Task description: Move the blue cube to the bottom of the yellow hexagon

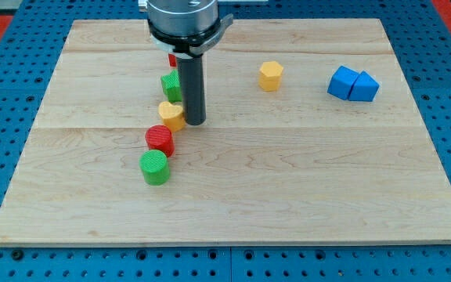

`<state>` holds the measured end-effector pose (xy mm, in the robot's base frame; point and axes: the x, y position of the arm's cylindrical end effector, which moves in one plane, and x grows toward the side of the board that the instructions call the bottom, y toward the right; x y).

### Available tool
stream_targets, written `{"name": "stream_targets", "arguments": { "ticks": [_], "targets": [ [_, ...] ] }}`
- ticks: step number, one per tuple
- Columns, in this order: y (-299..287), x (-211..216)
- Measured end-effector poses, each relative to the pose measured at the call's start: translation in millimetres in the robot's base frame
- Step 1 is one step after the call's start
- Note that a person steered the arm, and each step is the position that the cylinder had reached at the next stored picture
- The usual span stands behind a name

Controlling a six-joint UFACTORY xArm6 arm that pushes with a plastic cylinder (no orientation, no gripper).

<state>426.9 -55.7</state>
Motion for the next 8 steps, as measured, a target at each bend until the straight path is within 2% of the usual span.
{"name": "stream_targets", "arguments": {
  "ticks": [2, 5, 8],
  "targets": [
    [10.0, 0.0],
    [193.2, -22.3],
    [264.9, -21.0]
  ]
}}
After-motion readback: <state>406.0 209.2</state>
